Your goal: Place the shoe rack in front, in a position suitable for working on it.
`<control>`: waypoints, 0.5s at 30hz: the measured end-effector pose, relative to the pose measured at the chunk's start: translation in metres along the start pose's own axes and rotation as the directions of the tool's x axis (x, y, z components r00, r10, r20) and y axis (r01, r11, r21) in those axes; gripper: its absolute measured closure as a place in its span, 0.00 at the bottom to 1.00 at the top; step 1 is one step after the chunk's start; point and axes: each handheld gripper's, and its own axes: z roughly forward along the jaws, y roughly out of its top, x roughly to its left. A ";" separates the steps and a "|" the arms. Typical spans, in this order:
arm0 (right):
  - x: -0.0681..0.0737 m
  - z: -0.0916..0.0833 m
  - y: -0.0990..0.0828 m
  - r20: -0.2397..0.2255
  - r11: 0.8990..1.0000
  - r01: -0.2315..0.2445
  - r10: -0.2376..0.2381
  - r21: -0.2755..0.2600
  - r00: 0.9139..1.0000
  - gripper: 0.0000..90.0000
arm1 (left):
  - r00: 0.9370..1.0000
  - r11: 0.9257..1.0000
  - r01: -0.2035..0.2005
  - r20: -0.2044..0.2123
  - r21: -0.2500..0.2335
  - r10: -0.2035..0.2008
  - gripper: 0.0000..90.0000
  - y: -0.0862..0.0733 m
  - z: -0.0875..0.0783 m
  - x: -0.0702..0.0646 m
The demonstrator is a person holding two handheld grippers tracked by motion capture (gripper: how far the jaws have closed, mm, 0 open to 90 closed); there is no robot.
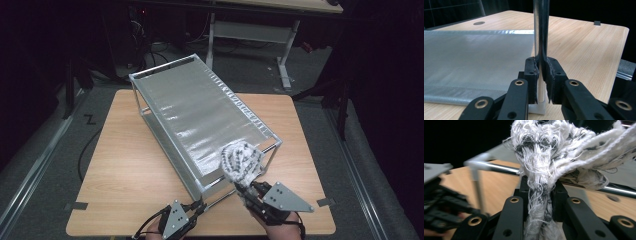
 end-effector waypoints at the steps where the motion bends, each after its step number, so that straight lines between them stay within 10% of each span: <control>1: 0.010 0.002 0.002 -0.031 1.000 0.019 -0.019 -0.001 0.999 0.85 | 1.000 1.000 -0.001 0.000 0.000 0.001 0.89 0.000 0.000 0.000; 7: 0.036 0.005 0.005 -0.106 0.998 0.064 -0.064 -0.003 0.992 0.85 | 1.000 1.000 -0.004 0.000 0.001 0.004 0.89 0.000 0.000 0.000; 15: 0.034 0.006 0.005 -0.088 0.998 0.065 -0.065 0.000 0.994 0.85 | 1.000 1.000 0.001 0.001 0.000 -0.001 0.89 0.000 0.000 0.000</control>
